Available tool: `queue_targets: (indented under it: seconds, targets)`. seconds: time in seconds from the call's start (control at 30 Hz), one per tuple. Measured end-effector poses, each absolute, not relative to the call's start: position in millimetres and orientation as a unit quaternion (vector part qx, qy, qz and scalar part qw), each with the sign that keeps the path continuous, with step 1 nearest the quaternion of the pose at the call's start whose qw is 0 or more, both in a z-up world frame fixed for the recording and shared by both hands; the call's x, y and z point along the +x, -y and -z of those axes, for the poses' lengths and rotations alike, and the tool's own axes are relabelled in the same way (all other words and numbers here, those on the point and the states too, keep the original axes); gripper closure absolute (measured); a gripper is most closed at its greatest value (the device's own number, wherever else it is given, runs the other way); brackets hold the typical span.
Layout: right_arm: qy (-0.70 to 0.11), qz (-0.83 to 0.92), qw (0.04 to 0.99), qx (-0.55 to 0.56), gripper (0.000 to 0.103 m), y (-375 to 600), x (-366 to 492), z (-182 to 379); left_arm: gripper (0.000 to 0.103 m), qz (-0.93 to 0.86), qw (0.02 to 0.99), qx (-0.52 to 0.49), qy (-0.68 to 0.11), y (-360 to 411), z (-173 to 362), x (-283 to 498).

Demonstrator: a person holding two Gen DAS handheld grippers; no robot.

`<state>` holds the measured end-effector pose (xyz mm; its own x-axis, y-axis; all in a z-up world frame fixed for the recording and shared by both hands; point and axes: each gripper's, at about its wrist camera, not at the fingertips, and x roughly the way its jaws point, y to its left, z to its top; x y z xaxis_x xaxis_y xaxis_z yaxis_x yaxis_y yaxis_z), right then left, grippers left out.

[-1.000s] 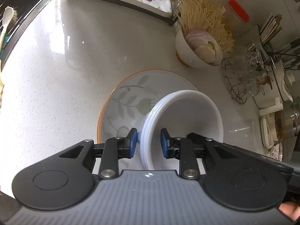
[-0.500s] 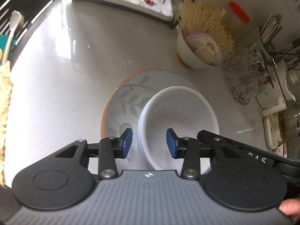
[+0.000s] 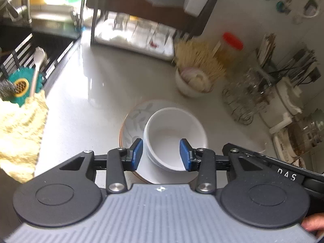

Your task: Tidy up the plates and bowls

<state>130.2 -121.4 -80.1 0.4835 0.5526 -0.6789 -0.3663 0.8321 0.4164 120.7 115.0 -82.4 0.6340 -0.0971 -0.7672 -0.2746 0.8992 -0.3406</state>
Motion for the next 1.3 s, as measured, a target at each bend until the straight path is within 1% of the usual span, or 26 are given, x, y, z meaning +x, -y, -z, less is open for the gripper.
queue_targets:
  seconds: [0.2, 0.4, 0.6, 0.93, 0.97, 1.0, 1.03, 1.17, 1.2, 1.3]
  targets:
    - [-0.379, -0.283, 0.875, 0.109, 0.064, 139, 92, 46, 0.057, -0.061, 0.904, -0.193, -0.378, -97, 42, 75]
    - [-0.340, -0.292, 0.887, 0.110, 0.064, 160, 35, 25, 0.057, -0.060, 0.918, -0.171, -0.353, -71, 13, 14]
    - [-0.317, -0.294, 0.895, 0.113, 0.064, 182, -27, 15, 0.057, -0.052, 0.928, -0.139, -0.341, -39, -3, -57]
    - [-0.283, -0.286, 0.910, 0.103, 0.064, 204, -93, 3, 0.057, -0.051, 0.935, -0.145, -0.319, -7, -15, -139]
    - [-0.280, -0.285, 0.911, 0.103, 0.063, 205, -97, 3, 0.057, -0.051, 0.936, -0.142, -0.317, -4, -16, -143]
    - [-0.278, -0.285, 0.911, 0.105, 0.056, 208, -102, 3, 0.057, -0.053, 0.937, -0.142, -0.315, -3, -17, -148]
    - [-0.277, -0.286, 0.911, 0.107, 0.053, 210, -105, 3, 0.057, -0.053, 0.937, -0.143, -0.313, -1, -19, -151]
    - [-0.275, -0.284, 0.913, 0.100, 0.053, 218, -121, 4, 0.057, -0.057, 0.941, -0.133, -0.306, 4, -22, -165]
    - [-0.274, -0.284, 0.913, 0.099, 0.053, 221, -125, 5, 0.056, -0.059, 0.942, -0.128, -0.305, 6, -23, -169]
    - [-0.272, -0.284, 0.915, 0.091, 0.053, 225, -133, 6, 0.046, -0.065, 0.942, -0.124, -0.305, 10, -24, -176]
